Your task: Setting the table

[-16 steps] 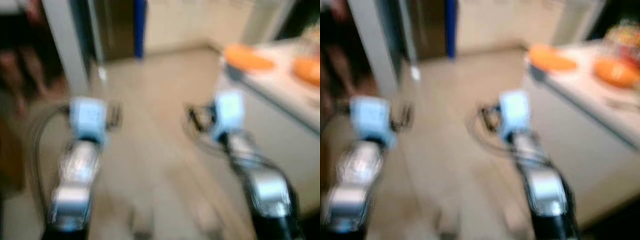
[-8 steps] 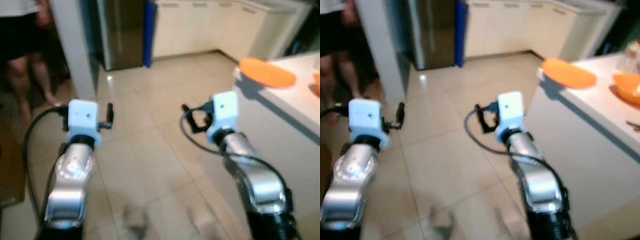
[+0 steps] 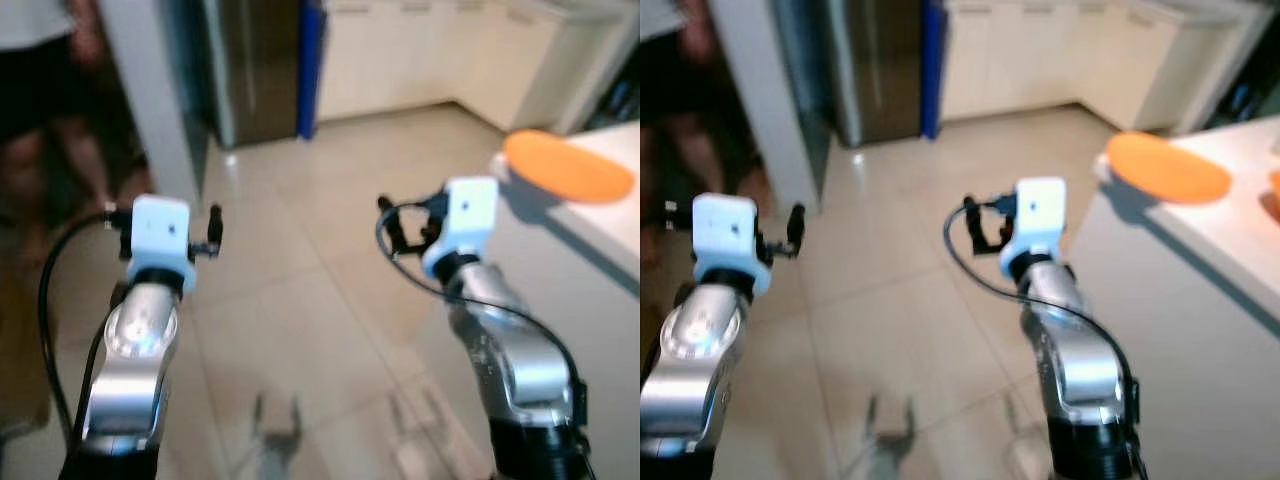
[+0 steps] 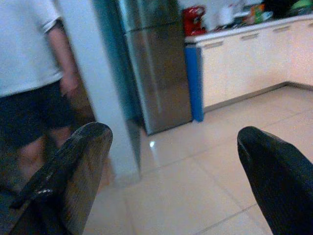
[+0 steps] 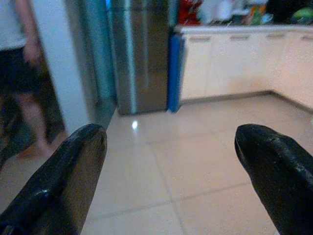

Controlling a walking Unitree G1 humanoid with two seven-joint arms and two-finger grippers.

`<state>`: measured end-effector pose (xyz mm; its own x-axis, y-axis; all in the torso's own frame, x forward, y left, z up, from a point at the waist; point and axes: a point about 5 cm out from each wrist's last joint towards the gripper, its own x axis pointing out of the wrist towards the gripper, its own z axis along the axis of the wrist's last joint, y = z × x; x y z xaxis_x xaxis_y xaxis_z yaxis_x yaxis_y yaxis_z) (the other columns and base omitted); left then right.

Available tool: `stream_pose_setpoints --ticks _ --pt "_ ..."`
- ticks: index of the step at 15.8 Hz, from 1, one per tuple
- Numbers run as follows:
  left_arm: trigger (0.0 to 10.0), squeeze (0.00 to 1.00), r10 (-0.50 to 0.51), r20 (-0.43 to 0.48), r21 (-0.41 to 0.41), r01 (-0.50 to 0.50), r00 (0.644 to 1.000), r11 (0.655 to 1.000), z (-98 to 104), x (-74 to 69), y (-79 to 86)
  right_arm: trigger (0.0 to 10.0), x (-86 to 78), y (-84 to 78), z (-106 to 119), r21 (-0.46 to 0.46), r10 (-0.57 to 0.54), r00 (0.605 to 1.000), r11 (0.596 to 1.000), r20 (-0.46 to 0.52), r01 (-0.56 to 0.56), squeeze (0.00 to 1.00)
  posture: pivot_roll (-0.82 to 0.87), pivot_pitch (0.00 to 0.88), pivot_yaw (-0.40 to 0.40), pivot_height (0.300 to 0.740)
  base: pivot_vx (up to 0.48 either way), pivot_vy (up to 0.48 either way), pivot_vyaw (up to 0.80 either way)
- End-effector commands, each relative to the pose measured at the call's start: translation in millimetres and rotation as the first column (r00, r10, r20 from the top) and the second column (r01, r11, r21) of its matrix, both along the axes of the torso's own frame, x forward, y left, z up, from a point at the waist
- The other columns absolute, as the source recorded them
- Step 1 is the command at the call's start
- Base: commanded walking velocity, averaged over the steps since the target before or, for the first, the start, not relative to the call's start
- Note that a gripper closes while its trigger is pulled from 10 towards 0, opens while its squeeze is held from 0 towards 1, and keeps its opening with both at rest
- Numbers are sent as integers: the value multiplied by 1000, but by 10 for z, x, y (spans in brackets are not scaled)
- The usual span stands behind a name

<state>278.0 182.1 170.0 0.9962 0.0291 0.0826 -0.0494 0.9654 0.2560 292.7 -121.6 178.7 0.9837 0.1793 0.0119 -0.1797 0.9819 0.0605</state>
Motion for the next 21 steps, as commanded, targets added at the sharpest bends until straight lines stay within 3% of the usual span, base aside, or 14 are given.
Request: stream_pose_setpoints --ticks 1,4,16,18,21 --pt "10000 0 -33 27 11 33 999 999 83 -3 -62 10000 -13 -29 86 22 -14 999 1000 45 13 0 45 0 -26 740 416 0 -800" --pt "10000 0 -61 61 14 60 996 998 194 -17 -112 10000 -42 -25 125 29 -8 997 1000 72 6 0 53 0 -38 740 416 0 -800" --pt "10000 0 -124 64 40 122 990 992 268 -24 -237 10000 -121 -110 158 38 -76 993 997 93 72 0 47 0 -36 740 364 0 -800" --pt "10000 0 -170 106 26 168 980 985 320 -19 -292 10000 -139 -99 203 27 -60 992 998 115 57 0 41 0 -22 740 0 0 0" --pt "10000 0 -194 81 25 192 978 981 308 24 -366 10000 -143 -142 163 22 -88 993 996 80 86 0 29 0 -13 740 0 0 0"
